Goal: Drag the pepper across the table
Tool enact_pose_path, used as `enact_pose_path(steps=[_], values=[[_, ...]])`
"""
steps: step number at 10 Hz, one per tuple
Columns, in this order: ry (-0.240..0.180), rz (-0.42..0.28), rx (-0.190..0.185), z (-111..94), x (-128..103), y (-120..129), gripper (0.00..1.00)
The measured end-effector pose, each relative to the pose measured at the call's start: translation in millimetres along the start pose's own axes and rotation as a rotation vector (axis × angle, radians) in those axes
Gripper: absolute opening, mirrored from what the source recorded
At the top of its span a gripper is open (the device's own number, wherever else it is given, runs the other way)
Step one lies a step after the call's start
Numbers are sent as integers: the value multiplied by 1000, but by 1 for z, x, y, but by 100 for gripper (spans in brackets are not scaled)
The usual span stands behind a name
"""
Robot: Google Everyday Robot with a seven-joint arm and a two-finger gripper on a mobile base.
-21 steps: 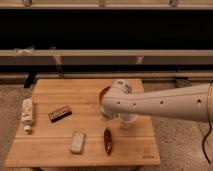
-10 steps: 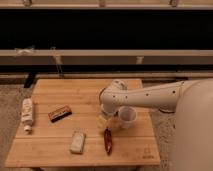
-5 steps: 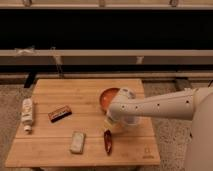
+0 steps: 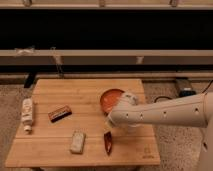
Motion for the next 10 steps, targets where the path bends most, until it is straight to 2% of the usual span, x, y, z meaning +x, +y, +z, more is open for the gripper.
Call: enact_pose_path(steps=[4,5,8,10], values=[[88,-35,-51,-60,7,-5,80],[96,-49,-57,-67,7,-9,80],[90,-94,-46,-67,0,-28,80],[72,-113,-16,-58,-8,-43,80]])
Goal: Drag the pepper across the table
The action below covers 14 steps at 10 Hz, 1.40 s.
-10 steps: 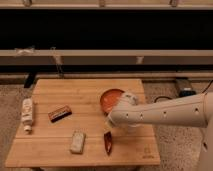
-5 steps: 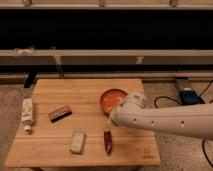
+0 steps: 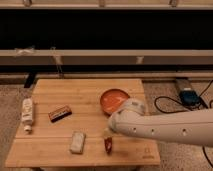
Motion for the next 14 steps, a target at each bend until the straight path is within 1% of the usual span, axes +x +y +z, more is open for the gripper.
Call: enact_pose_path(steps=[1,2,4,7,9,10,12,14], values=[[-7,3,13,5,-2,-2,80],[-16,2,30,15,-3,-5,80],[-27,1,58,36,2,-6,80],[-53,18,94,64,16,0,80],[-78,42,112,80,18,7,80],[-92,52,118,87,17,10,80],[-129,80,128,104,7,14,80],[-160,109,132,112,-4,18,80]])
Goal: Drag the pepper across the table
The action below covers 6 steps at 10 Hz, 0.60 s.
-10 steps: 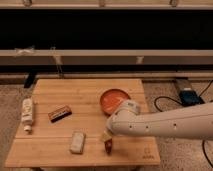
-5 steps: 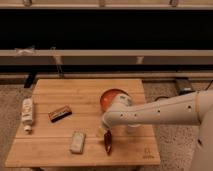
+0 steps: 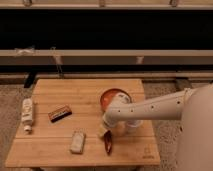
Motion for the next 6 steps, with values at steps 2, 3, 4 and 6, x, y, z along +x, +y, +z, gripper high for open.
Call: enact_pose_path(steps=[2,3,4,6], values=[[-16,16,1,4,-7,1,75],[-23,21,-2,5,-11,1,65],[-27,23,-11,4,-16,2,53],[-25,26,-18,1,-20,2,33]])
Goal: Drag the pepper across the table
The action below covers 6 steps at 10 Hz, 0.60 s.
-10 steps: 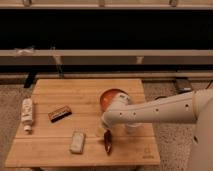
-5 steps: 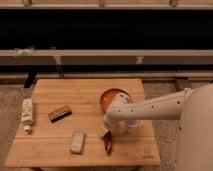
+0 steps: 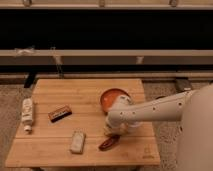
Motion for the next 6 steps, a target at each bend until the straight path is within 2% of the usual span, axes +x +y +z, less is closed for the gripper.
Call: enact_pose_path(steps=[1,3,4,5,6], values=[[1,0,-4,-5,-6,-1,22],[29,-18,-24,-26,-8,0,4],[40,-35,-29,-33,-7,0,0],[51,-56,-32,-40,-5,-2,2],[58,-73,-35,-45,-6,-1,9]])
